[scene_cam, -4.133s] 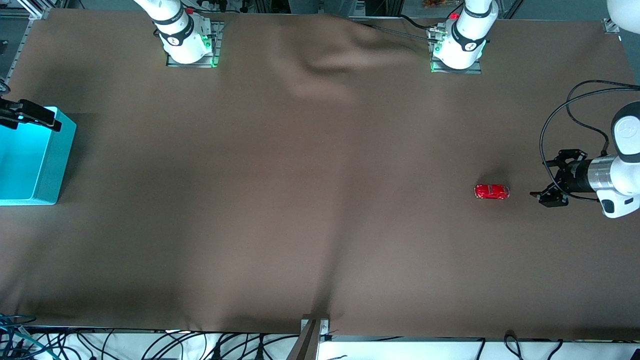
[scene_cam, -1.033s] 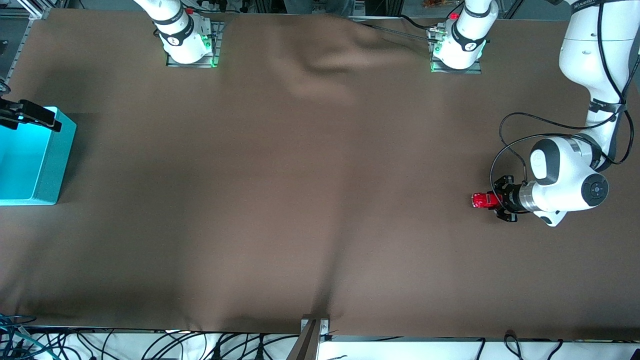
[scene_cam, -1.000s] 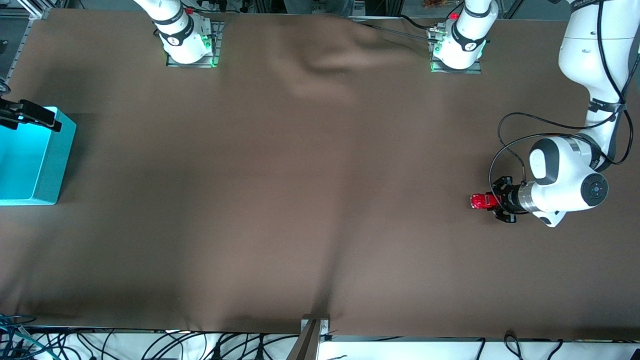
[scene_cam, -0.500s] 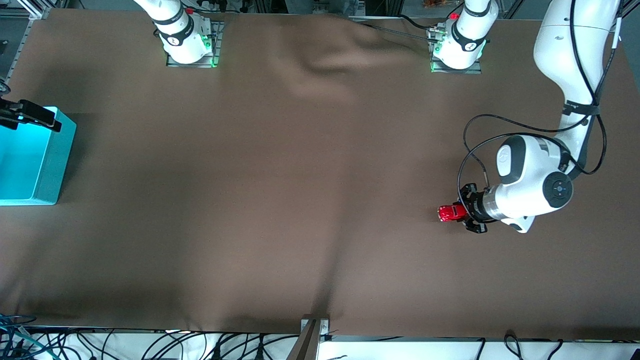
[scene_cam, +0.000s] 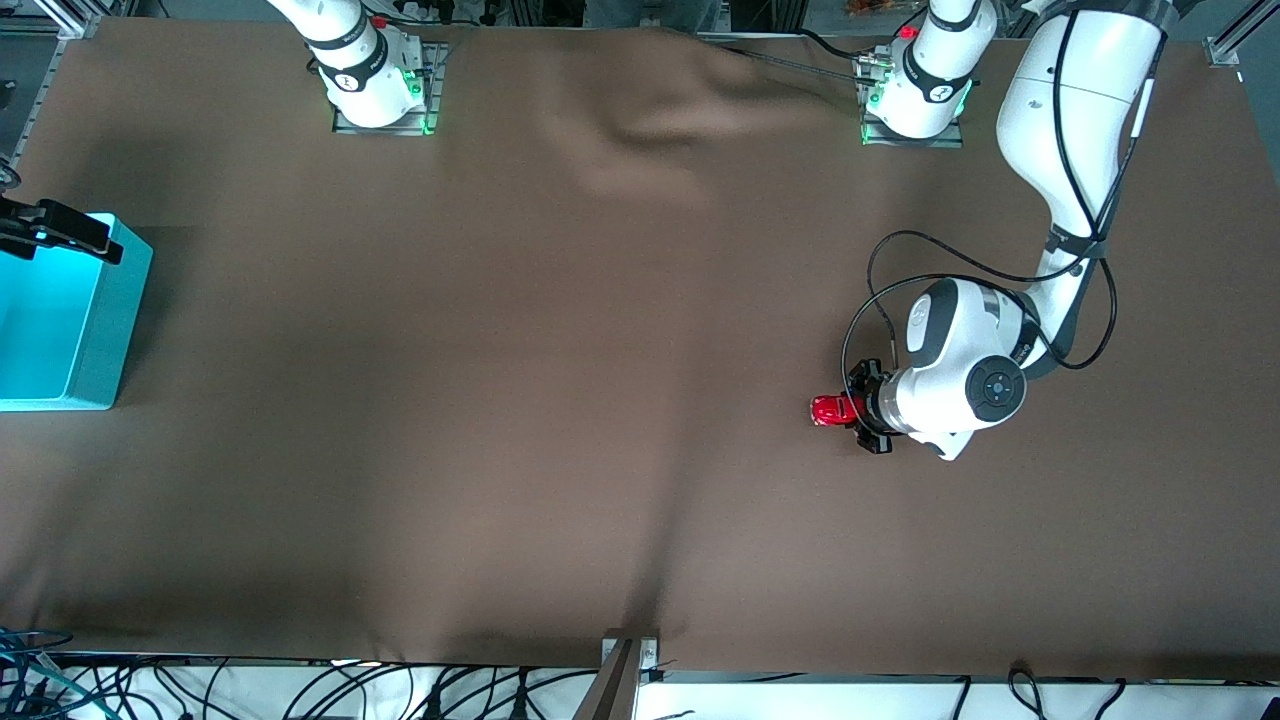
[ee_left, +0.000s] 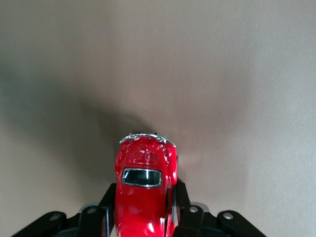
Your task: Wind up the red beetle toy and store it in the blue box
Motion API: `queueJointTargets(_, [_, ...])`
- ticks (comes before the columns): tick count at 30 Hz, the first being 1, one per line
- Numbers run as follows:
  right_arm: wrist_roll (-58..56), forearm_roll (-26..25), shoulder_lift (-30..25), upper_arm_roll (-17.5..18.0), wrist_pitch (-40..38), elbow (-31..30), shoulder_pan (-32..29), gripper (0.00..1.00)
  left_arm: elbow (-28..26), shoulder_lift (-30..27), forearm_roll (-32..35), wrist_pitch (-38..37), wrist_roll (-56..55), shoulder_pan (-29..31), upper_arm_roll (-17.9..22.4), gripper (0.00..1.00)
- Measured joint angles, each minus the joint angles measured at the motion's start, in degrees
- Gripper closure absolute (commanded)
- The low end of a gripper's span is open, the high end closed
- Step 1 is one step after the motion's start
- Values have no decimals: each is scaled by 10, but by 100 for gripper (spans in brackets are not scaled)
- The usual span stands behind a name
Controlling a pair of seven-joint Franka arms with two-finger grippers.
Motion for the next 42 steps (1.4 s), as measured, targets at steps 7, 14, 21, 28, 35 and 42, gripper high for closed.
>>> queueJointTargets(7, [0, 0, 0, 0, 0, 0, 0, 0, -1, 0, -1, -4, 27, 15, -1, 100])
queueJointTargets(14, [0, 0, 0, 0, 0, 0, 0, 0, -1, 0, -5, -7, 49, 35, -2, 100])
queueJointTargets(21, [0, 0, 0, 0, 0, 0, 0, 0, -1, 0, -6, -10, 61, 68, -2, 100])
queueJointTargets(28, [0, 0, 0, 0, 0, 0, 0, 0, -2, 0, -6, -13, 65, 90, -2, 100])
queueJointTargets(35, [0, 0, 0, 0, 0, 0, 0, 0, -2, 0, -6, -13, 71, 100, -2, 100])
queueJointTargets(42, [0, 0, 0, 0, 0, 0, 0, 0, -2, 0, -6, -15, 100, 111, -2, 100])
